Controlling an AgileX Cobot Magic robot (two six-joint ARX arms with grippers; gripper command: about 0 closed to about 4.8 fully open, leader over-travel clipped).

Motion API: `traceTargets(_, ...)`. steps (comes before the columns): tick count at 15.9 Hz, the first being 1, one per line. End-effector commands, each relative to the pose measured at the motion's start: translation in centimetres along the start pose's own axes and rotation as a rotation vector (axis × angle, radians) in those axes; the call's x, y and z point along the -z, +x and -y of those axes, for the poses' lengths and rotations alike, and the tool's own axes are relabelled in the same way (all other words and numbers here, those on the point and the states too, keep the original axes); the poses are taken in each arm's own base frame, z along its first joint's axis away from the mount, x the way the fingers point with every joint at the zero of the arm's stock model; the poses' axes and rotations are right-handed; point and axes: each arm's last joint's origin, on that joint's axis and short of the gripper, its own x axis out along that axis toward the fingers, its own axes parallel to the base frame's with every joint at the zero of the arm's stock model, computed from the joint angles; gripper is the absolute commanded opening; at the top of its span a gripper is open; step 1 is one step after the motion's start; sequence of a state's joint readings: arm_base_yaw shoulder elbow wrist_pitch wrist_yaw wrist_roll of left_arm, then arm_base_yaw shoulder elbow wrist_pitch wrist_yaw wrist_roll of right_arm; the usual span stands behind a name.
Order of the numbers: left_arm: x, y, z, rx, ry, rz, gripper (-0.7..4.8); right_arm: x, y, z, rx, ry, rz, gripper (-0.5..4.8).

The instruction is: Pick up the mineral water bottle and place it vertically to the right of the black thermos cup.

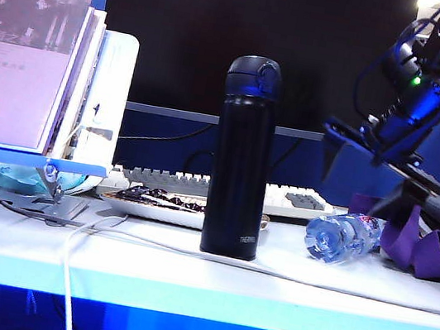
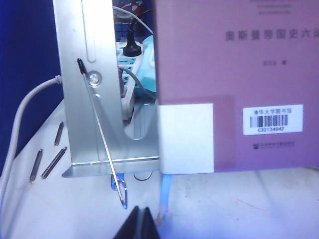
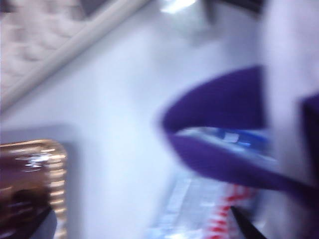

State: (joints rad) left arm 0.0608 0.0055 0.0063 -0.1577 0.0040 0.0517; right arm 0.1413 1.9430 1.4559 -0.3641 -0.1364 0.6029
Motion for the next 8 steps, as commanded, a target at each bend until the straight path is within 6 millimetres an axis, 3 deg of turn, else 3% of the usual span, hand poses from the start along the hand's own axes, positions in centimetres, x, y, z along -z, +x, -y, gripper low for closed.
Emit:
traceTargets(1,0.1,0.0,0.0,-0.001,-0.001,-0.011,-0.03,0.3,0.4,0.9,0.084,0.015,-0.034,4.79)
traceTargets(8,0.1,0.0,0.0,-0.001,-0.001,-0.011,-0.03,0.9,3.2,2.4,0.136,0.034,-0.062,4.79)
